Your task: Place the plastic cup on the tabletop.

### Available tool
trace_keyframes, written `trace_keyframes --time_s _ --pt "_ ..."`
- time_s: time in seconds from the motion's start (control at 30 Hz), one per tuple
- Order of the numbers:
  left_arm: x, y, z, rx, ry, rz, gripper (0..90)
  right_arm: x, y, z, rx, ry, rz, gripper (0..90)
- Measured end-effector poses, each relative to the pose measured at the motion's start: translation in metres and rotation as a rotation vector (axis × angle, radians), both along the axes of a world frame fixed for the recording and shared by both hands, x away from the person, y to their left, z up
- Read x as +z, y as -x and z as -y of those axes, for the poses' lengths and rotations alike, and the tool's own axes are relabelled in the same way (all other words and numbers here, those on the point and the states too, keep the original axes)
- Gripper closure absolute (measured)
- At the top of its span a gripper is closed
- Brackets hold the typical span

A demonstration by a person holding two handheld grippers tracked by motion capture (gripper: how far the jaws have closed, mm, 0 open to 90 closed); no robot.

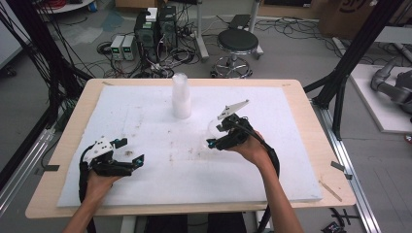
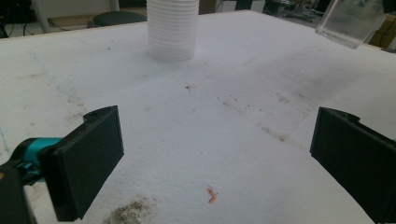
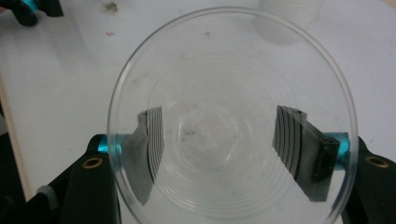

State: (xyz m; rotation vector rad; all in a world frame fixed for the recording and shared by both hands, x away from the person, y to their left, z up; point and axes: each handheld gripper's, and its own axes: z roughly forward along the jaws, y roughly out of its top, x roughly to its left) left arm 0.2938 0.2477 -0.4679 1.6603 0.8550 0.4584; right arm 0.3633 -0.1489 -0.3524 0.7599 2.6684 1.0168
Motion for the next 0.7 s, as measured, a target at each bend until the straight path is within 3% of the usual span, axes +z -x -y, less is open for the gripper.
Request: trace_keyframes --time_s 0.13,0.33,0.7 --pt "0.0 0.001 0.0 -0.003 -0.002 0.007 2.6 -0.007 -0.003 -0.007 -0.015 0.049 0.018 34.1" --pt "-0.001 0.002 0.005 -0.011 -0.021 0.01 2.6 -0.02 -0.008 -0.016 -0.025 0.093 0.009 34.1" --pt "-0.001 0.002 0.004 -0.019 -0.012 0.013 2.6 -0.043 -0.014 -0.031 -0.044 0.137 0.01 33.9"
